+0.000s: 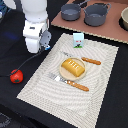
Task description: Interact with the objects in diverse but meaningful ways.
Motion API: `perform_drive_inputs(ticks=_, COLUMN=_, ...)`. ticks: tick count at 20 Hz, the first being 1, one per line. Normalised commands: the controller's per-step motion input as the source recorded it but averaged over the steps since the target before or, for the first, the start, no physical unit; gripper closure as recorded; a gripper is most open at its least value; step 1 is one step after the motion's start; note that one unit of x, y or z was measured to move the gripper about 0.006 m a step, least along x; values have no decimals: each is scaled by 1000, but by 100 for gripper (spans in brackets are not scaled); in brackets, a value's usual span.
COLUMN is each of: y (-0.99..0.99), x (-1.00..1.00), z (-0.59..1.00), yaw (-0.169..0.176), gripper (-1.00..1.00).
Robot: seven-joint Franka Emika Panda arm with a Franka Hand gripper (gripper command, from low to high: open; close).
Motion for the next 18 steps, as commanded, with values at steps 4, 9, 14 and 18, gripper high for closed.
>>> perform_drive_inputs(ticks=4, y=-162, x=721, z=901, yaw=-57, gripper=100)
perform_drive_inputs(ticks=9, y=-421, x=730, z=313, yaw=-93, gripper=100)
perform_drive_inputs(ticks=14, y=-451, x=799, z=338, yaw=-71, gripper=100)
perform_drive_inputs(ticks=18, y=-458, x=771, z=289, yaw=-62, gripper=100)
